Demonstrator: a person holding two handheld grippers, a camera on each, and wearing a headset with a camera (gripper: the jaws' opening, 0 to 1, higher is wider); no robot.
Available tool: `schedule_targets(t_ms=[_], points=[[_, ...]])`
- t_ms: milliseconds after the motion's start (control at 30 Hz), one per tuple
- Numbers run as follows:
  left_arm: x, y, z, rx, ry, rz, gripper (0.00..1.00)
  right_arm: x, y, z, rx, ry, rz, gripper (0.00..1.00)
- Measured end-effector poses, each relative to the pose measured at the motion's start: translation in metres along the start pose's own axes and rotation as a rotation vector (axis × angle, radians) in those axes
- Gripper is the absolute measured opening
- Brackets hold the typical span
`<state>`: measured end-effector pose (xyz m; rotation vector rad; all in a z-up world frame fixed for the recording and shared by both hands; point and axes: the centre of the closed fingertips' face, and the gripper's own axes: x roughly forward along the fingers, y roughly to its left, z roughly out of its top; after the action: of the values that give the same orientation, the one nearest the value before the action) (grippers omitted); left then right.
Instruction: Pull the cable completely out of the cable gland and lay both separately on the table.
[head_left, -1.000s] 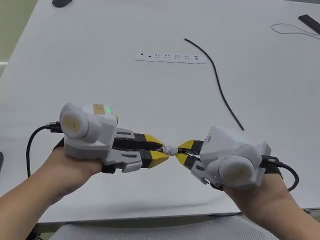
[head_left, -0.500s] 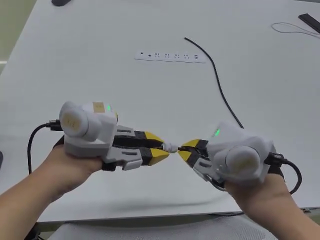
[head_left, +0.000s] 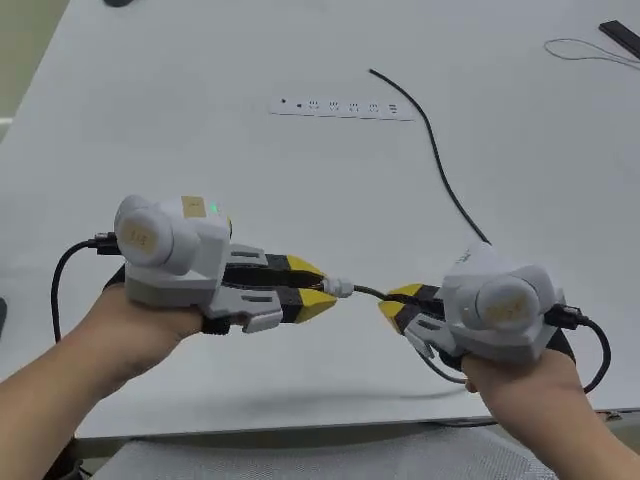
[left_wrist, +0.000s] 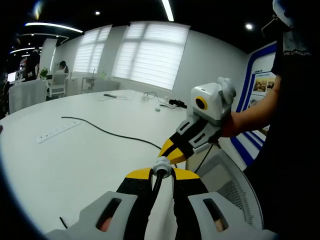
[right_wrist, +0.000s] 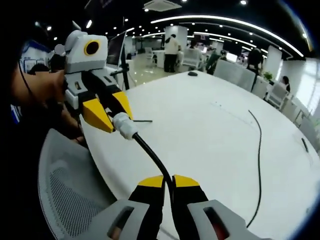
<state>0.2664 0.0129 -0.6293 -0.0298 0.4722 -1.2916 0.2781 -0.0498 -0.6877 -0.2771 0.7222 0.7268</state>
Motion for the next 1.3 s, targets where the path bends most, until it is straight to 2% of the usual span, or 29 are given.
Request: schedule_targets(t_ms=[100,167,300,467,600,700,1033,1300], points=[[-0.002,0.001,0.003,-0.002,-0.014,0.0,0.15,0.0,-0.008,-0.008,0.062,0.004,-0.016,0.0],[-0.003,0.001,0.006,-0.005,-0.024,0.0,0.15,0.001,-0.012,-0.014,0.131,0.009,-0.023,0.0],[-0.004,0.0,0.008,-0.004,-0.035,-0.004,0.15,0.004,-0.019,-0.027,0.316,0.009,-0.013,0.01],[-0.004,0.0,0.006,-0.012,-0.035,-0.006,0.15,0.01,-0.026,-0.046,0.438,0.028,-0.012,0.01],[-0.003,-0.003,0.003,-0.009,-0.027,-0.011,0.15,0.012,-0.027,-0.051,0.448,0.042,-0.017,0.01],[-0.003,-0.003,0.003,-0.012,-0.03,-0.01,0.15,0.011,-0.025,-0.049,0.39,0.042,-0.031,0.01],[-0.008,0.004,0.006,-0.014,-0.038,0.002,0.15,0.006,-0.023,-0.043,0.344,0.011,-0.029,0.02],[-0.008,0.006,0.007,-0.03,-0.043,0.007,0.15,0.005,-0.021,-0.04,0.305,0.008,-0.016,0.02]])
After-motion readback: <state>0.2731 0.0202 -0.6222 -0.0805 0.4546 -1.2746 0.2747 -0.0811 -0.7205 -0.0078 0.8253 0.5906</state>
